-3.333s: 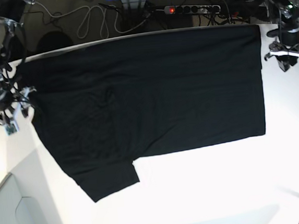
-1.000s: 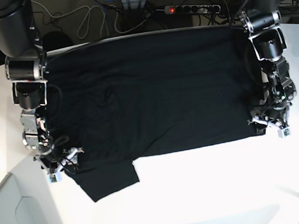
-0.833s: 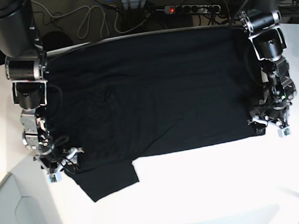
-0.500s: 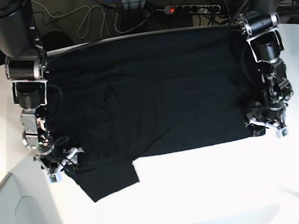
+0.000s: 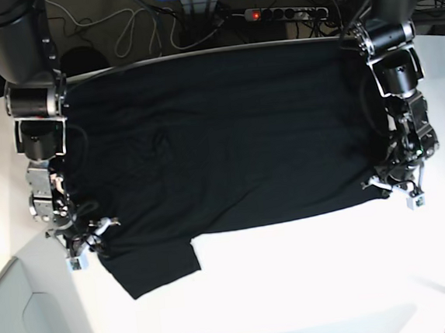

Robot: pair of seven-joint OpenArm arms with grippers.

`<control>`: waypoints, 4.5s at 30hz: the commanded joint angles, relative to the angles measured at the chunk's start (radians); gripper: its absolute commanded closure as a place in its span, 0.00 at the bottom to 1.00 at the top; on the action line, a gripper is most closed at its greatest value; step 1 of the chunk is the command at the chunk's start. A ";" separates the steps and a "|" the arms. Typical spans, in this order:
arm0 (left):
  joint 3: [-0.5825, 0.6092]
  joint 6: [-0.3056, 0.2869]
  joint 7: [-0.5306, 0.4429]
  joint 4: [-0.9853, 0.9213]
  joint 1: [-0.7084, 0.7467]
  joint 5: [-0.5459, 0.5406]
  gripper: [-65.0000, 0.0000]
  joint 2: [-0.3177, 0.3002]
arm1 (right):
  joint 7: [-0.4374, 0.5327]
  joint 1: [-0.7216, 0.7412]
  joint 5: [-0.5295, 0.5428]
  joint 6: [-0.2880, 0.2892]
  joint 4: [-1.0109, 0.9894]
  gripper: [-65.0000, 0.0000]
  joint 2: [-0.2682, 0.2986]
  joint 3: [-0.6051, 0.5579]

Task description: Fold the T-shirt properly

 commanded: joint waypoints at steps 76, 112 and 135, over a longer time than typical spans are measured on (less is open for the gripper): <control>-0.406 -0.010 0.311 0.820 0.461 -0.009 0.45 0.248 | -0.408 -0.571 -0.018 0.096 1.052 0.33 0.025 0.215; -0.365 -0.010 0.317 0.821 0.457 -0.009 1.00 0.256 | -0.435 -0.512 -0.020 0.096 1.054 0.32 0.028 0.221; -0.365 -0.010 0.317 0.852 0.483 -0.009 1.00 0.253 | -0.463 -0.140 -0.018 0.096 0.504 0.28 0.002 0.088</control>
